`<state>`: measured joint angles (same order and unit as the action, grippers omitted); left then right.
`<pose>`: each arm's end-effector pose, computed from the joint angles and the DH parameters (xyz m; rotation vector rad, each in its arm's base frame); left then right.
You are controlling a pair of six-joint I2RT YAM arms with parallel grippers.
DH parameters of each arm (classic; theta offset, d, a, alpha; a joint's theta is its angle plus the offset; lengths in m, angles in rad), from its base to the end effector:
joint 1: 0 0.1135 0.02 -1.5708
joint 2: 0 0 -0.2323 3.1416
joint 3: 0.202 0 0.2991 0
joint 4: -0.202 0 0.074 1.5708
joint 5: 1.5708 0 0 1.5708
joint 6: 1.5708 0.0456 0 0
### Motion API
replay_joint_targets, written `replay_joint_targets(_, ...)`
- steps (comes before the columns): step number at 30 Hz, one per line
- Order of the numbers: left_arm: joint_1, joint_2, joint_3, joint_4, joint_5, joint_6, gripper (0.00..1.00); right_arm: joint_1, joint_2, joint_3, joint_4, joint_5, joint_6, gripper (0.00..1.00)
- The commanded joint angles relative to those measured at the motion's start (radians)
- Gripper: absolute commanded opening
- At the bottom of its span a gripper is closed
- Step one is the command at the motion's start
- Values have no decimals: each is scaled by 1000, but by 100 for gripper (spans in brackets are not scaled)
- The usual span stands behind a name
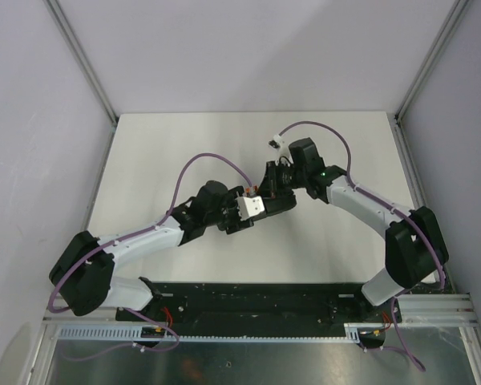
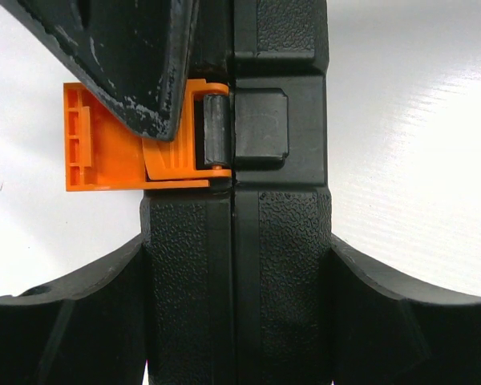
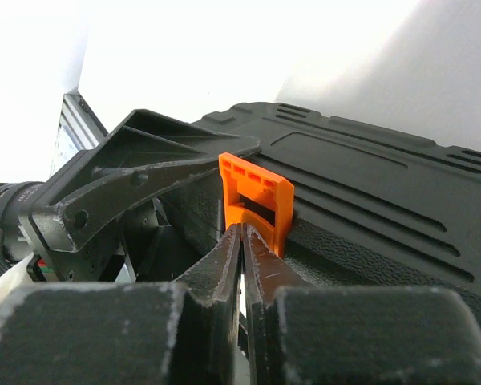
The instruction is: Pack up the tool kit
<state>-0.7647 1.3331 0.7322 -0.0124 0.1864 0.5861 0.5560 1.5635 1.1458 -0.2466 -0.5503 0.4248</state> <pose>0.2381 -0.2402 0.1547 1.4492 1.6394 -0.3046 0.3266 0.2310 0.2122 -0.4760 2.3214 1.1232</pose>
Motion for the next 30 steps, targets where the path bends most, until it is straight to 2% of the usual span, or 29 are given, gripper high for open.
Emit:
replay_joint_targets(1,-14,-18,-25,-80,27,18,0,2,47,23,-14,56,-22,8)
replay_joint_targets(5,-15,-18,-26,-80,24,17,0,-17,11,50,-3,70,-17,8)
replay_joint_targets(12,-16,-23,-32,-80,23,21,0,-112,-57,113,118,-16,55,9)
replay_joint_targets(21,-20,-52,-65,-65,7,73,0,-91,225,364,-154,-131,-89,11)
replay_joint_targets(30,-20,-72,-95,-43,-28,96,0,-54,350,421,-301,-282,-172,11)
